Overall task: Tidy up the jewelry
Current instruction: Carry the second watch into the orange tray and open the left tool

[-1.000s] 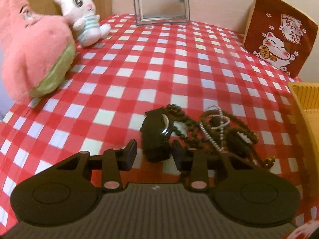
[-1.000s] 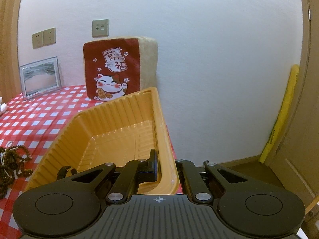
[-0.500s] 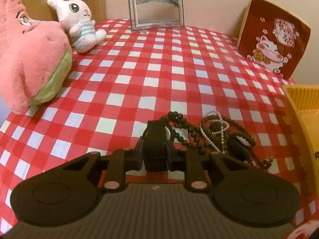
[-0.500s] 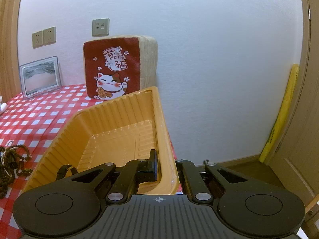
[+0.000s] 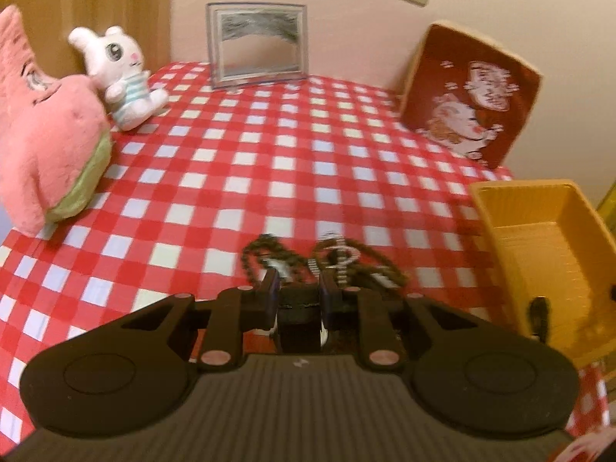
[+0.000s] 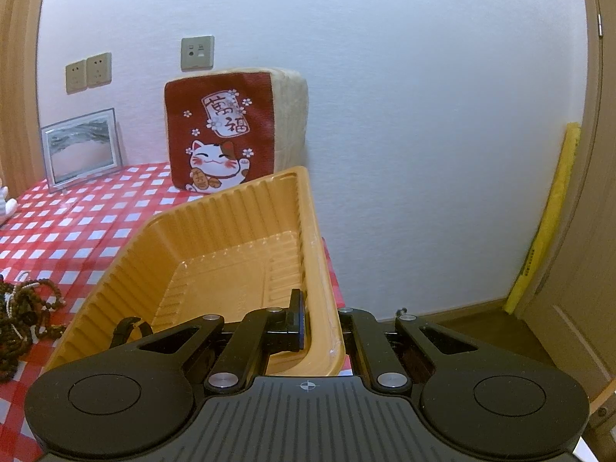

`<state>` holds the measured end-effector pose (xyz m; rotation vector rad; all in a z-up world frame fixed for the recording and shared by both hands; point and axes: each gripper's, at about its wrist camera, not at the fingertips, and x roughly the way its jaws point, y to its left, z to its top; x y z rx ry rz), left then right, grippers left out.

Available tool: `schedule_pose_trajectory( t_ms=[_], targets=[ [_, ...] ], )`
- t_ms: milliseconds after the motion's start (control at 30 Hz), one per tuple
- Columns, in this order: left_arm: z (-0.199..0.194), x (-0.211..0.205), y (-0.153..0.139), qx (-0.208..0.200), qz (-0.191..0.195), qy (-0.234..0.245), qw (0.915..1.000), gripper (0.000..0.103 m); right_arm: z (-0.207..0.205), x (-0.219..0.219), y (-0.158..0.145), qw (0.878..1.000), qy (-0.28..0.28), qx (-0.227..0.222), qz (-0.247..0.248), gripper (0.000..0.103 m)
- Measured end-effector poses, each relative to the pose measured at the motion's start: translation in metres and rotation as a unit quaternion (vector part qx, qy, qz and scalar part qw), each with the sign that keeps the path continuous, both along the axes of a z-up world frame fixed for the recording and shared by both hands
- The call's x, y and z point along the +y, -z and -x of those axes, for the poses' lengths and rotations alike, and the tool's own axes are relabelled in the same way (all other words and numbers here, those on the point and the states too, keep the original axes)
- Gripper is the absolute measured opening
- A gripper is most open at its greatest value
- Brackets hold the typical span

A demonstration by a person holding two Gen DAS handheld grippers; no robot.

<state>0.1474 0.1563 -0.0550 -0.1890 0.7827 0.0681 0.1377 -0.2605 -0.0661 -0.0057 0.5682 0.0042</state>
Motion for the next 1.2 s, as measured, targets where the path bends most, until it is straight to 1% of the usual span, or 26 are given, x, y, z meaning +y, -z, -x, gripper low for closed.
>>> schedule_pose_trajectory(
  t_ms=[267,433,600,833,933,1033,1200],
  targets=[
    [0.002,-0.047,-0.027,-0.027,0.032,0.064,0.9971,0.019,0.001,0.000,0.001,1.000,-0.005,0.002,-0.002,0.004],
    [0.000,-0.085,-0.037,-0.034,0.060,0.115,0.9910,0.019,0.000,0.002,0.000,1.000,-0.010,0.002,-0.003,0.004],
    [-0.006,-0.126,-0.040,-0.033,0.085,0.169,0.9813,0.018,0.000,0.001,0.000,1.000,-0.012,0.003,-0.005,0.004],
    [-0.012,-0.171,-0.032,-0.033,0.098,0.225,0.9688,0.018,0.001,0.000,0.000,1.000,-0.016,0.003,-0.009,0.004],
    [-0.017,-0.188,-0.024,-0.025,0.104,0.240,0.9648,0.018,0.001,0.000,0.000,1.000,-0.017,0.004,-0.010,0.004],
    [-0.020,-0.203,-0.016,-0.017,0.103,0.251,0.9623,0.018,0.001,-0.001,0.000,1.000,-0.019,0.004,-0.010,0.004],
    [-0.024,-0.220,0.001,0.004,0.106,0.255,0.9612,0.018,0.001,-0.002,0.000,1.000,-0.022,0.005,-0.011,0.004]
  ],
)
